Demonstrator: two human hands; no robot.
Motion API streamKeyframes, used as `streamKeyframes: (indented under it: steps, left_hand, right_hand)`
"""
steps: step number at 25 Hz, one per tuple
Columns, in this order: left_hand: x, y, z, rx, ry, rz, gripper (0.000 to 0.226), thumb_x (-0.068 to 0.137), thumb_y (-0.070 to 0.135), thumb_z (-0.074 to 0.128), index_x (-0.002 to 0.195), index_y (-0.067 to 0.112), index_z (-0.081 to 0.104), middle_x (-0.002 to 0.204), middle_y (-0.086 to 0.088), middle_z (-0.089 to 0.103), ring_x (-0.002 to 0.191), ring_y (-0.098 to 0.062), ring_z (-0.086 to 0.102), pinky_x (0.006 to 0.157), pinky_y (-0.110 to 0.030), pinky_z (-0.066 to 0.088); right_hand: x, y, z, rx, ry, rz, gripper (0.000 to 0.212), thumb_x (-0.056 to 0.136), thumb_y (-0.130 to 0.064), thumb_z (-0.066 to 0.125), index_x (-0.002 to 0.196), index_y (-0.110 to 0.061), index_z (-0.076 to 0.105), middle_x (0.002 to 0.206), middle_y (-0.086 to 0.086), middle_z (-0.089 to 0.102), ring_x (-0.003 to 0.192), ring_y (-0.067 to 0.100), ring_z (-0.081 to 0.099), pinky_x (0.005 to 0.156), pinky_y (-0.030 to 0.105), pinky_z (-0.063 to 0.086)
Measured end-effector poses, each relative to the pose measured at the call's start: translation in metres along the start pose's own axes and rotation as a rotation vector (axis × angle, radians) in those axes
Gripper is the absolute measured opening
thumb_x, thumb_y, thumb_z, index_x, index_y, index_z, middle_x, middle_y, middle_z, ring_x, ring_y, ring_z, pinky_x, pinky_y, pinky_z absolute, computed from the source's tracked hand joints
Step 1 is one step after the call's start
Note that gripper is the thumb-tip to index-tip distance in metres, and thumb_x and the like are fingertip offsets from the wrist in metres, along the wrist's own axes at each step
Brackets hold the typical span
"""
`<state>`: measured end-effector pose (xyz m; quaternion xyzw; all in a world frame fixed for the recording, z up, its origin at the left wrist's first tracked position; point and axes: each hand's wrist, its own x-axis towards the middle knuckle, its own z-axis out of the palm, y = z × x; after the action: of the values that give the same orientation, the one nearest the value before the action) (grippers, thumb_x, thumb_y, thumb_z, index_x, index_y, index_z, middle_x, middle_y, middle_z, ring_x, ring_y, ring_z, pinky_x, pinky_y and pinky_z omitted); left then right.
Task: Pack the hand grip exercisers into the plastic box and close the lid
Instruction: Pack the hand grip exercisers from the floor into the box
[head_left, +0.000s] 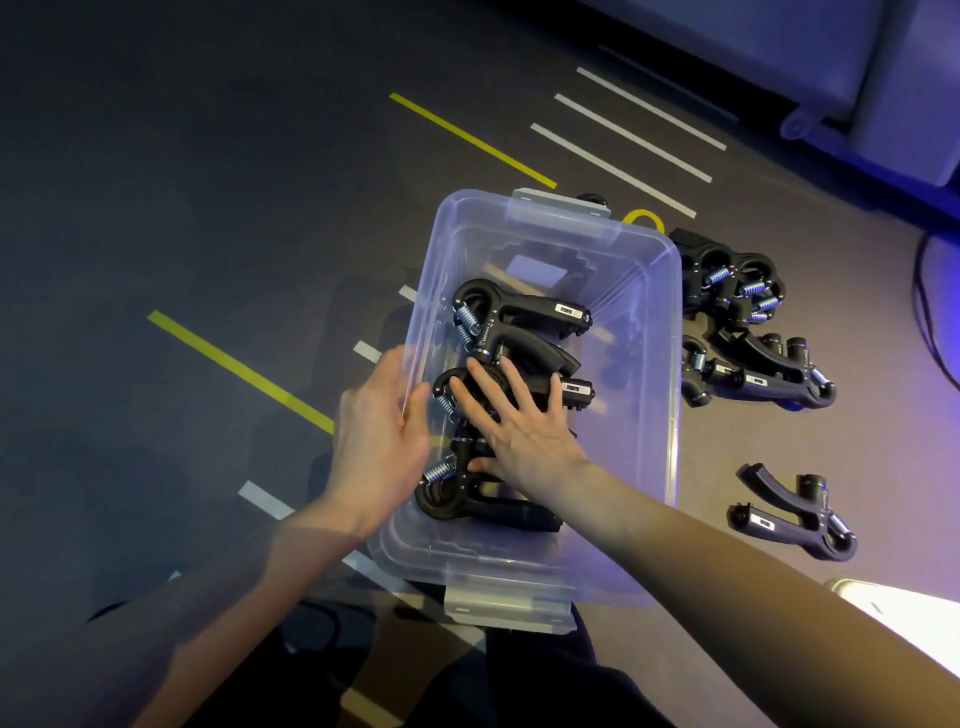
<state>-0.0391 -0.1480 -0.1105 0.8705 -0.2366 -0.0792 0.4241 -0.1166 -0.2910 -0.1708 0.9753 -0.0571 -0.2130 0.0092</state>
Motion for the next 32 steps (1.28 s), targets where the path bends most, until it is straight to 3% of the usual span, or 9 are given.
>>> streamKeyframes:
  steps: [8, 12, 14, 18, 21, 24, 27, 29, 32]
  left_hand:
    - [0.0, -0.001, -0.002, 0.05, -0.021, -0.02, 0.006, 0.088, 0.006, 0.053, 0.09, 0.013, 0.053, 0.047, 0.006, 0.035, 0.042, -0.014, 0.038, 0.043, -0.02, 0.027]
    - [0.001, -0.001, -0.003, 0.066, -0.019, -0.019, 0.021, 0.087, 0.003, 0.054, 0.107, 0.007, 0.058, 0.054, -0.009, 0.051, 0.048, -0.03, 0.046, 0.05, -0.036, 0.037]
    - [0.002, -0.001, -0.003, 0.083, -0.027, -0.018, 0.018, 0.087, 0.003, 0.053, 0.105, 0.004, 0.057, 0.058, -0.014, 0.053, 0.05, -0.034, 0.046, 0.053, -0.039, 0.037]
    - [0.002, -0.004, 0.0, 0.1, -0.019, -0.013, 0.01, 0.088, 0.004, 0.055, 0.098, 0.005, 0.055, 0.059, -0.018, 0.055, 0.053, -0.038, 0.05, 0.055, -0.042, 0.04]
    - [-0.001, -0.005, 0.002, 0.061, -0.026, -0.021, 0.013, 0.087, 0.022, 0.051, 0.099, 0.016, 0.053, 0.067, -0.019, 0.061, 0.058, -0.038, 0.055, 0.058, -0.045, 0.047]
    - [-0.001, -0.009, 0.003, 0.048, -0.036, -0.044, 0.026, 0.083, 0.037, 0.041, 0.104, 0.025, 0.049, 0.074, -0.018, 0.064, 0.066, -0.041, 0.06, 0.064, -0.051, 0.051]
    - [0.001, -0.02, 0.001, 0.039, -0.054, -0.053, 0.028, 0.08, 0.047, 0.037, 0.101, 0.034, 0.051, 0.076, -0.013, 0.066, 0.074, -0.039, 0.062, 0.071, -0.055, 0.051]
    - [0.001, -0.02, 0.0, 0.065, -0.063, -0.052, 0.026, 0.079, 0.05, 0.036, 0.098, 0.041, 0.052, 0.078, -0.013, 0.066, 0.076, -0.038, 0.063, 0.073, -0.055, 0.051]
    - [-0.001, -0.007, 0.0, 0.052, -0.065, -0.067, 0.015, 0.078, 0.05, 0.035, 0.087, 0.052, 0.047, 0.076, -0.022, 0.063, 0.071, -0.041, 0.059, 0.069, -0.053, 0.051]
  right_hand:
    - [0.007, 0.004, 0.008, -0.014, 0.051, -0.075, 0.092, 0.086, -0.06, 0.048, 0.148, -0.03, -0.013, 0.158, -0.004, -0.016, 0.145, 0.033, -0.004, 0.107, 0.067, 0.005]
    - [-0.001, 0.0, -0.009, 0.111, 0.022, -0.054, 0.095, 0.083, -0.063, 0.05, 0.15, -0.027, -0.008, 0.159, -0.003, -0.011, 0.145, 0.03, -0.008, 0.11, 0.066, 0.005]
    - [-0.014, 0.003, -0.028, 0.298, 0.194, -0.018, 0.088, 0.085, -0.058, 0.052, 0.151, -0.021, 0.006, 0.16, 0.002, 0.001, 0.146, 0.028, -0.001, 0.113, 0.059, 0.011]
    - [-0.063, 0.038, -0.042, 0.506, 0.835, 0.177, 0.059, 0.092, -0.038, 0.047, 0.14, -0.006, 0.04, 0.147, 0.014, 0.037, 0.135, 0.025, 0.032, 0.112, 0.032, 0.025]
    - [-0.098, 0.084, -0.008, 0.518, 0.971, 0.461, 0.052, 0.093, -0.034, 0.042, 0.136, -0.004, 0.043, 0.142, 0.016, 0.042, 0.131, 0.023, 0.035, 0.11, 0.026, 0.025]
    - [-0.125, 0.119, 0.048, 0.615, 0.738, 0.884, 0.057, 0.094, -0.037, 0.039, 0.142, -0.007, 0.034, 0.15, 0.014, 0.029, 0.138, 0.028, 0.028, 0.112, 0.035, 0.024]
    - [-0.145, 0.132, 0.091, 0.635, 0.214, 1.269, 0.069, 0.096, -0.05, 0.035, 0.149, -0.012, 0.013, 0.158, 0.014, 0.004, 0.144, 0.035, 0.007, 0.114, 0.046, 0.019]
    - [-0.152, 0.131, 0.104, 0.638, 0.039, 1.354, 0.075, 0.094, -0.057, 0.03, 0.151, -0.015, 0.004, 0.158, 0.011, -0.007, 0.144, 0.037, 0.001, 0.114, 0.047, 0.015]
    - [-0.15, 0.133, 0.111, 0.702, 0.003, 1.361, 0.075, 0.093, -0.06, 0.03, 0.151, -0.023, 0.0, 0.159, 0.004, -0.011, 0.141, 0.039, 0.013, 0.109, 0.05, 0.024]
